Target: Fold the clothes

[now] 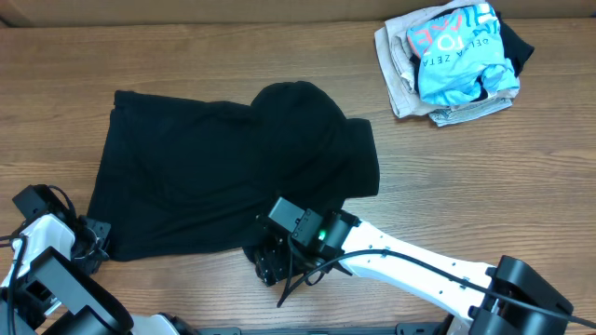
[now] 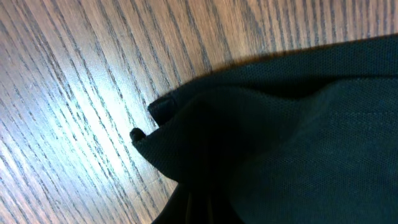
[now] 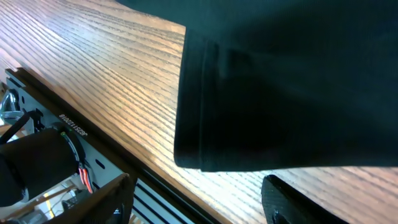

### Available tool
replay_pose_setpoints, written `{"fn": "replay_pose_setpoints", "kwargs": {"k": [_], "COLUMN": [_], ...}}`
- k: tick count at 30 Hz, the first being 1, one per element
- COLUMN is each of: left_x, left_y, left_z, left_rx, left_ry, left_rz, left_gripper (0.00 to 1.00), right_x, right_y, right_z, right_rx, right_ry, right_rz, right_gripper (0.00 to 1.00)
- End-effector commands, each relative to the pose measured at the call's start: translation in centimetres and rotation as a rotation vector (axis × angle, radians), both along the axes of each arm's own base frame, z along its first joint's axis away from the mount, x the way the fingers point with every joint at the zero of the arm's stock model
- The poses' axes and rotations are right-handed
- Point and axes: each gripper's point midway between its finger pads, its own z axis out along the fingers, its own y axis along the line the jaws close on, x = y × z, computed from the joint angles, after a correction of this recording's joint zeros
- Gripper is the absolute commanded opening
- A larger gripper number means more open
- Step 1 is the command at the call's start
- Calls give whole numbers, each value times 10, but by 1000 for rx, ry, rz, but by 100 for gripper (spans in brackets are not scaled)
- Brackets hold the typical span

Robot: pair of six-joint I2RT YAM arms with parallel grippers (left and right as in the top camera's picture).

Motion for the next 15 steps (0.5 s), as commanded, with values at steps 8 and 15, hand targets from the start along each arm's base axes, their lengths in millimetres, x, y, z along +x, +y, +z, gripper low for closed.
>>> {"fn": "replay_pose_setpoints", "kwargs": {"k": [8,15], "left_x": [-11,-11], "left_y": [-3,-3], "left_z": [-20,-20], "left_rx": [-23,-23], "left_ry": [58,57], "left_rz": [3,3], "left_gripper": [4,4], "right_x": [-7,-7], "right_y": [8,9], "right_z": [-21,-30], "right_rx": [-30,-81], "right_ry": [37,68], "right_rz": [59,65], "right_gripper": [69,46]}}
